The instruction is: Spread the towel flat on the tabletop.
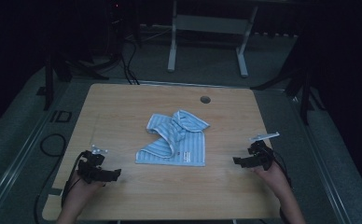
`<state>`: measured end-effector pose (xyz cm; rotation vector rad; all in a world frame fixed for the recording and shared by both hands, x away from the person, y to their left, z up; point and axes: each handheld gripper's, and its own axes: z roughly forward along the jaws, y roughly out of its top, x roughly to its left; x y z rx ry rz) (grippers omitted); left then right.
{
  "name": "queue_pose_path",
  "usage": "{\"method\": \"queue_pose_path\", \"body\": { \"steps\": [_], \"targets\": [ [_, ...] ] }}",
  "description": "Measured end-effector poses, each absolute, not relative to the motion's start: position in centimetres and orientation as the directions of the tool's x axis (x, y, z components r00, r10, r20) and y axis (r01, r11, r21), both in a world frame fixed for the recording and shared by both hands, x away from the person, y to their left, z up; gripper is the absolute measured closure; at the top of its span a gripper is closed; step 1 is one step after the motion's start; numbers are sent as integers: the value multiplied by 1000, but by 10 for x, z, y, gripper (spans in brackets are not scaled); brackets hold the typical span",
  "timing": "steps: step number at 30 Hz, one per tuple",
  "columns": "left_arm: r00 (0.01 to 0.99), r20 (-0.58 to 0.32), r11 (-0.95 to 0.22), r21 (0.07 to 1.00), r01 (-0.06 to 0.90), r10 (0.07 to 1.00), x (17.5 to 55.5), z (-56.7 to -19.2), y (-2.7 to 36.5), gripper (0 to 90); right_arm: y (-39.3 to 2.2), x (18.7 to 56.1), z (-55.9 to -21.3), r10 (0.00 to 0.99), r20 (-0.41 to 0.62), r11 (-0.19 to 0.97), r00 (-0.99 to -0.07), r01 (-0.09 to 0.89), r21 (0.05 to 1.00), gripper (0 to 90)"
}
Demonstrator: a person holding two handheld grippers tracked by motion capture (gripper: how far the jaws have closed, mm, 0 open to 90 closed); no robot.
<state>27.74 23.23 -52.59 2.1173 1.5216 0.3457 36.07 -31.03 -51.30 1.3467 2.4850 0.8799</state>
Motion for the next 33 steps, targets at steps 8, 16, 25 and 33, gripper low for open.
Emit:
{"method": "queue_pose_path", "body": {
  "steps": [8,16,25,33],
  "targets": [
    [406,-97,-291,551,782,909,287,-523,205,51,-287,371,-514,775,99,477,-624,680,556,131],
    [491,-90,-360,568,740,866,296,-516,169,66,-249,390,-517,722,88,543,-686,641,542,175],
    [586,-69,-453,564,690,807,303,-514,137,146,-213,407,-515,675,103,581,-731,612,536,245],
    [616,-81,-478,555,681,784,316,-514,119,153,-194,425,-514,652,97,613,-752,598,517,301]
  ]
}}
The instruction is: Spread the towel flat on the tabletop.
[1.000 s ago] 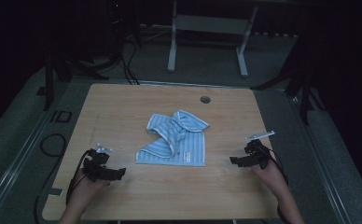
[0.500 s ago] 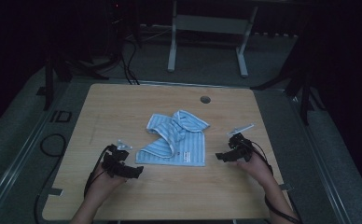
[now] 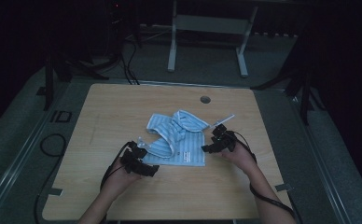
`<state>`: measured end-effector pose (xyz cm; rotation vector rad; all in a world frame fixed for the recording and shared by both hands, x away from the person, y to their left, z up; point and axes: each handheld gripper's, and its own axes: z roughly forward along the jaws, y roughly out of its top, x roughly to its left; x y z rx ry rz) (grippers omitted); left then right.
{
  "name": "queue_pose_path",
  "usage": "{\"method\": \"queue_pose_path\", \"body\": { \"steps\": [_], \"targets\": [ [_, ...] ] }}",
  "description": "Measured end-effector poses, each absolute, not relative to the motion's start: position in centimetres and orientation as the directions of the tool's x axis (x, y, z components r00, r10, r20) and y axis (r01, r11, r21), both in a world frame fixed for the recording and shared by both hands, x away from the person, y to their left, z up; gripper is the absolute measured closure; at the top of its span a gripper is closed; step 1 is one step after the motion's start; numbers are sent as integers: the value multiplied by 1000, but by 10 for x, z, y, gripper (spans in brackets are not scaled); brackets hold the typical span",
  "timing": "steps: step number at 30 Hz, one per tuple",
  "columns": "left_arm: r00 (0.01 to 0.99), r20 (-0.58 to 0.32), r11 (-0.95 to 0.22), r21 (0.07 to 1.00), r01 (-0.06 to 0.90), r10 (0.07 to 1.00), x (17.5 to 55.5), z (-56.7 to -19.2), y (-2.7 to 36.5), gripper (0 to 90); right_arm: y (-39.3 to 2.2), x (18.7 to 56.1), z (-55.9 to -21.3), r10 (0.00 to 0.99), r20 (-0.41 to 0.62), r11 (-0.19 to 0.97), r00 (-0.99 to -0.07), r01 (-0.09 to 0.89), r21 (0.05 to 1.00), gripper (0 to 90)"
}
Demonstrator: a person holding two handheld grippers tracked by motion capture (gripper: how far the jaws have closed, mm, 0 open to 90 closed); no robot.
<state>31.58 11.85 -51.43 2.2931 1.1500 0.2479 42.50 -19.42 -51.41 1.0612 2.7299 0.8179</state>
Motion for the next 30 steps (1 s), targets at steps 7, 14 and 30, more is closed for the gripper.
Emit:
{"method": "queue_pose_path", "body": {
  "steps": [7,14,30],
  "targets": [
    [638,-73,-495,567,659,766,332,-513,92,200,-180,448,-510,641,84,631,-763,587,507,376],
    [667,-69,-517,576,634,742,340,-511,68,225,-177,459,-510,652,60,633,-756,586,507,452],
    [645,-50,-516,555,653,762,376,-520,50,567,-164,466,-522,641,2,681,-768,570,459,770]
  ]
}}
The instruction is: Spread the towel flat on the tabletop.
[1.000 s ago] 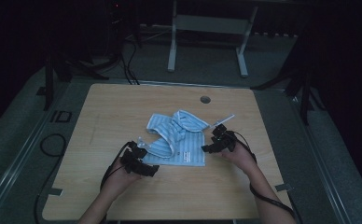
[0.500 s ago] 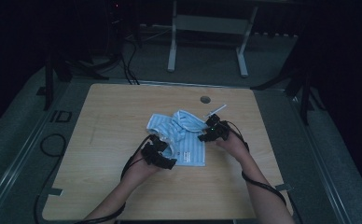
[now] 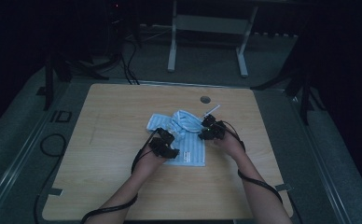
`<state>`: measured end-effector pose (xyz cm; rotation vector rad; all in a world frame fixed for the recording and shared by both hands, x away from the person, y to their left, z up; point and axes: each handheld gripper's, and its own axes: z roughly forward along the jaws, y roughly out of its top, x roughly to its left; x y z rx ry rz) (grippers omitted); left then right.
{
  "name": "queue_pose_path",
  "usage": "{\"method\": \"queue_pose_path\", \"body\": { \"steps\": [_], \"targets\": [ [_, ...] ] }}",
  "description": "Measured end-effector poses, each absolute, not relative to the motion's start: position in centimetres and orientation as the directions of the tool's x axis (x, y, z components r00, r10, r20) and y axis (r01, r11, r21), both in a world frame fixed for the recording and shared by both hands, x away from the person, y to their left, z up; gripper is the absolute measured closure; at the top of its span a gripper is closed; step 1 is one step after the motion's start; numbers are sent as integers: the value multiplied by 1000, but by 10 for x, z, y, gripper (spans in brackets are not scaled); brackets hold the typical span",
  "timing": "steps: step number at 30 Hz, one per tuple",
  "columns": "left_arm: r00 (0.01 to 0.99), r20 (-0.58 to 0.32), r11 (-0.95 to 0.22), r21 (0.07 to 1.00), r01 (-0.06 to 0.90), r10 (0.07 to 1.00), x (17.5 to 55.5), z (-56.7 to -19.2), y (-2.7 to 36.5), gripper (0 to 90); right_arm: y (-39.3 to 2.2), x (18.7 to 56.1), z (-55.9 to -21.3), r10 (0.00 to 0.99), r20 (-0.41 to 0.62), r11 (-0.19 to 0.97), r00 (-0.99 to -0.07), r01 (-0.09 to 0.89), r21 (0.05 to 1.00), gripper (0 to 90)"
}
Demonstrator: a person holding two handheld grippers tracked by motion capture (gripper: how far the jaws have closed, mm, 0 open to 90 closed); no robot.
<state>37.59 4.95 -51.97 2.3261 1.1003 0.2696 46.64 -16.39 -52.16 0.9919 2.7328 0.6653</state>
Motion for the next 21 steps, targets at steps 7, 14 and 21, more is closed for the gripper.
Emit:
{"method": "queue_pose_path", "body": {
  "steps": [7,14,21],
  "targets": [
    [645,-62,-506,565,651,762,381,-514,59,874,-160,461,-512,616,-6,705,-788,548,451,884],
    [628,-108,-459,589,665,771,378,-499,84,877,-170,445,-506,592,-11,718,-806,521,461,887],
    [616,-113,-450,584,676,779,370,-491,108,878,-189,436,-505,588,0,726,-809,528,440,887]
  ]
}}
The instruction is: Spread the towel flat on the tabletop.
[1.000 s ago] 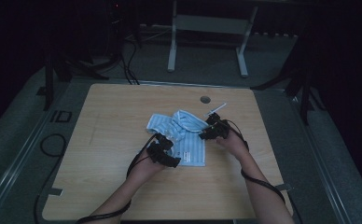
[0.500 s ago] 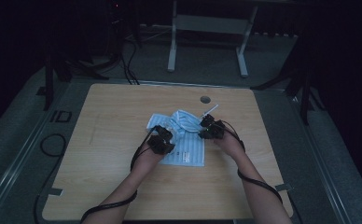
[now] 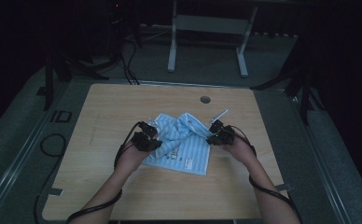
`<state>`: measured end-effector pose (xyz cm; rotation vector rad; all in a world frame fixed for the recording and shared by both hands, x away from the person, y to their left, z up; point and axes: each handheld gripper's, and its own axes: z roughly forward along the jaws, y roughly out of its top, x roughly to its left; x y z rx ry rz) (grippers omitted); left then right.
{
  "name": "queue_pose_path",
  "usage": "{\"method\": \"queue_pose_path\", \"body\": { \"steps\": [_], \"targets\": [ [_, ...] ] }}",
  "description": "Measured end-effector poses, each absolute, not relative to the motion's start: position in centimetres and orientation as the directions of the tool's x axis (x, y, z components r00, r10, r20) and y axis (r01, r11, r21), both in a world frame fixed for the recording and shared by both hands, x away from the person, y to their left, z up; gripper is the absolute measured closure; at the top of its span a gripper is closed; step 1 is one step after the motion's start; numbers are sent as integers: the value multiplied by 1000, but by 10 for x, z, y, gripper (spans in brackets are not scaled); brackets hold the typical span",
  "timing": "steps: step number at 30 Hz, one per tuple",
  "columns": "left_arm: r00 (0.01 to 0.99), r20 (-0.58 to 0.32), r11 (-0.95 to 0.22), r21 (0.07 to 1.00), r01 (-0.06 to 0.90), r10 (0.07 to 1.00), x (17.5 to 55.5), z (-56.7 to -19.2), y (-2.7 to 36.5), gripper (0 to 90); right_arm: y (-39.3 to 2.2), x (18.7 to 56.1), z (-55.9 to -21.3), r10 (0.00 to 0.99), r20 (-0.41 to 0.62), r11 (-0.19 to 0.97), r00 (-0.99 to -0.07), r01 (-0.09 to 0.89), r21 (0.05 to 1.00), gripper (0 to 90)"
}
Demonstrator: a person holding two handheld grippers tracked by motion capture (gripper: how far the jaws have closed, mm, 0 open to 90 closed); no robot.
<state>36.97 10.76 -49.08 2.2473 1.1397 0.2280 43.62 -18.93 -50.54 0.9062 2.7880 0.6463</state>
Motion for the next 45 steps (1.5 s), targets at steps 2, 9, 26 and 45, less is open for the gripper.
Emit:
{"method": "queue_pose_path", "body": {
  "steps": [2,9,26,45],
  "targets": [
    [614,-122,-444,582,681,780,365,-488,115,878,-192,435,-505,589,3,726,-808,531,438,887],
    [649,-179,-446,592,672,740,349,-477,124,877,-225,426,-507,611,30,708,-791,563,427,887],
    [551,-125,-442,464,768,825,433,-519,109,875,-232,421,-519,609,54,715,-792,577,395,886],
    [679,-114,-524,549,651,725,350,-486,145,623,-238,385,-482,611,66,667,-789,558,493,668]
  ]
}}
